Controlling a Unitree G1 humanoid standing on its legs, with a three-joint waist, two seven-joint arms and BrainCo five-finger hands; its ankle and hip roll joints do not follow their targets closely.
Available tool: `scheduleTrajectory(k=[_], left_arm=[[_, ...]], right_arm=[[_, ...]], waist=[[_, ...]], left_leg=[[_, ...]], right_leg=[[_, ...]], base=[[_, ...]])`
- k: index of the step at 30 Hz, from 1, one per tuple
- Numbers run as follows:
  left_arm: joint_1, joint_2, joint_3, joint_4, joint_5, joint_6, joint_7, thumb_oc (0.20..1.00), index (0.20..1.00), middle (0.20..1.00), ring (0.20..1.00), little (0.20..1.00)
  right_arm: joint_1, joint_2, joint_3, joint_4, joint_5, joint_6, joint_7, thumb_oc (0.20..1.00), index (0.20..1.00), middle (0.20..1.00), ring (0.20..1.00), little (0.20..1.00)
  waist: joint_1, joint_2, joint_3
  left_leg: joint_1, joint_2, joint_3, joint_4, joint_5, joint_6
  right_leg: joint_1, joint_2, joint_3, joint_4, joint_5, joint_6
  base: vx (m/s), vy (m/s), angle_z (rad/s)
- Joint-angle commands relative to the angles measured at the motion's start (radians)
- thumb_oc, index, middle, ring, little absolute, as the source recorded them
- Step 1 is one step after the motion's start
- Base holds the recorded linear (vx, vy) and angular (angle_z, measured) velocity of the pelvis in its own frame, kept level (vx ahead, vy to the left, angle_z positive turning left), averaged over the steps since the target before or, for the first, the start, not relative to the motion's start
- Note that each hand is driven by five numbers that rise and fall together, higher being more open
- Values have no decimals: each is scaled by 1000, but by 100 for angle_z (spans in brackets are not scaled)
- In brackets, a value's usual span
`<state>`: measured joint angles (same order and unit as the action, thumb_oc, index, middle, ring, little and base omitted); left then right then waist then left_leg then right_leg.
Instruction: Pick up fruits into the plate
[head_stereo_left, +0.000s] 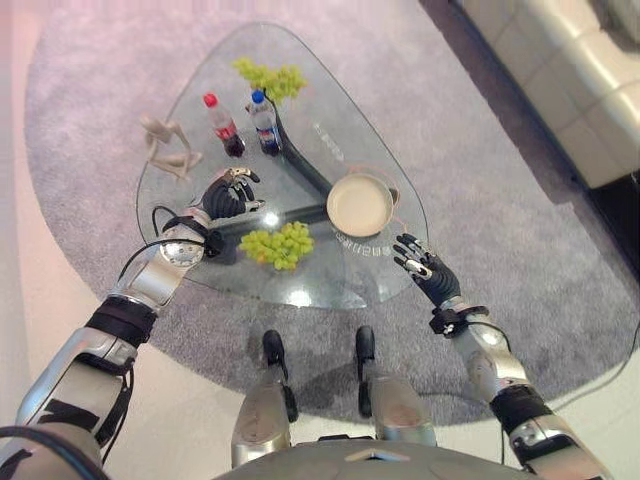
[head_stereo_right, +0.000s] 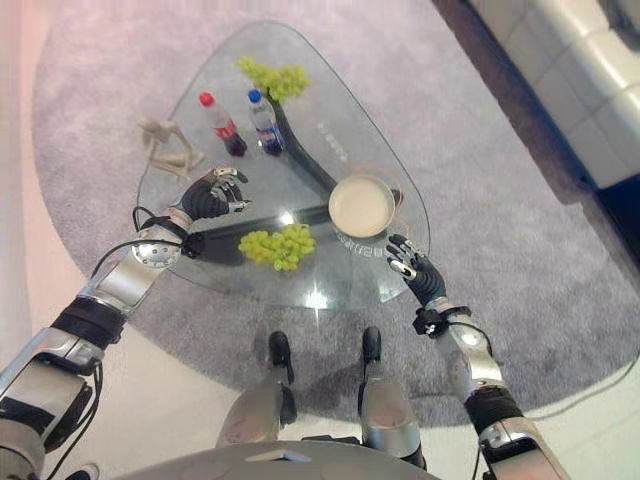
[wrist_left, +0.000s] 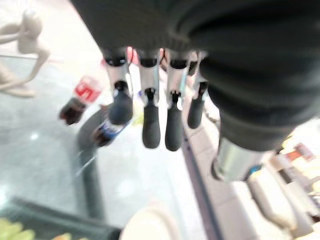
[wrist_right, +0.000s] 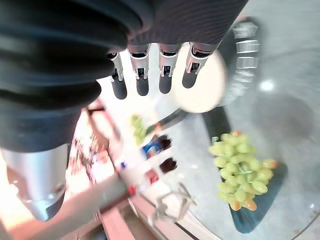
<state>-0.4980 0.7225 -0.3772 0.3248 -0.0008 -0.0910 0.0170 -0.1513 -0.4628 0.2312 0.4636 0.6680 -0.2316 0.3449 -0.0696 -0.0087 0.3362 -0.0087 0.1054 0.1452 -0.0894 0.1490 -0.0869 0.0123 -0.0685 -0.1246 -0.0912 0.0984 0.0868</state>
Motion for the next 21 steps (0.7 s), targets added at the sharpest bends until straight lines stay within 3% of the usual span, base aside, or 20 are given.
scheduleTrajectory(k=[1,5,6,7,14,21], left_arm=[[22,35,31,1,-11,-35,-42,200,200,200,200,200],[74,18,50,-6,33,-29,-59,200,200,200,200,200],[88,17,55,-7,57,-25,-59,445,445,445,445,445],[110,18,60,-2,86,-16,-51,1000,1000,1000,1000,1000],[142,47,55,73,254,34,59,1000,1000,1000,1000,1000],[-94,119,-67,275,303,54,212,1000,1000,1000,1000,1000]], right_arm=[[11,-15,-46,-70,19,30,44,1000,1000,1000,1000,1000],[24,-10,-70,-92,17,79,66,1000,1000,1000,1000,1000],[29,-8,-76,-92,17,88,75,1000,1000,1000,1000,1000],[43,3,-81,-94,13,106,88,1000,1000,1000,1000,1000],[96,33,-50,-97,23,156,83,1000,1000,1000,1000,1000],[-28,19,44,-37,167,104,30,1000,1000,1000,1000,1000]], waist=[[15,-25,-107],[24,-26,-144],[25,-26,-149],[25,-26,-158],[15,-27,-137],[-18,-31,26]], left_leg=[[38,-61,7,38,-138,36],[85,-62,2,27,-147,40],[97,-63,2,24,-150,41],[112,-63,2,23,-153,42],[116,-60,15,34,-158,51],[-12,-46,47,47,-135,48]], right_leg=[[-13,-4,-22,107,-76,17],[34,-2,-26,95,-80,19],[46,-3,-27,91,-81,20],[61,-4,-28,86,-80,21],[58,2,-12,88,-78,22],[-71,10,17,98,-58,12]], base=[[252,-58,1],[197,-23,2],[178,-12,0],[223,-10,3],[38,-27,-1],[-342,-15,-9]])
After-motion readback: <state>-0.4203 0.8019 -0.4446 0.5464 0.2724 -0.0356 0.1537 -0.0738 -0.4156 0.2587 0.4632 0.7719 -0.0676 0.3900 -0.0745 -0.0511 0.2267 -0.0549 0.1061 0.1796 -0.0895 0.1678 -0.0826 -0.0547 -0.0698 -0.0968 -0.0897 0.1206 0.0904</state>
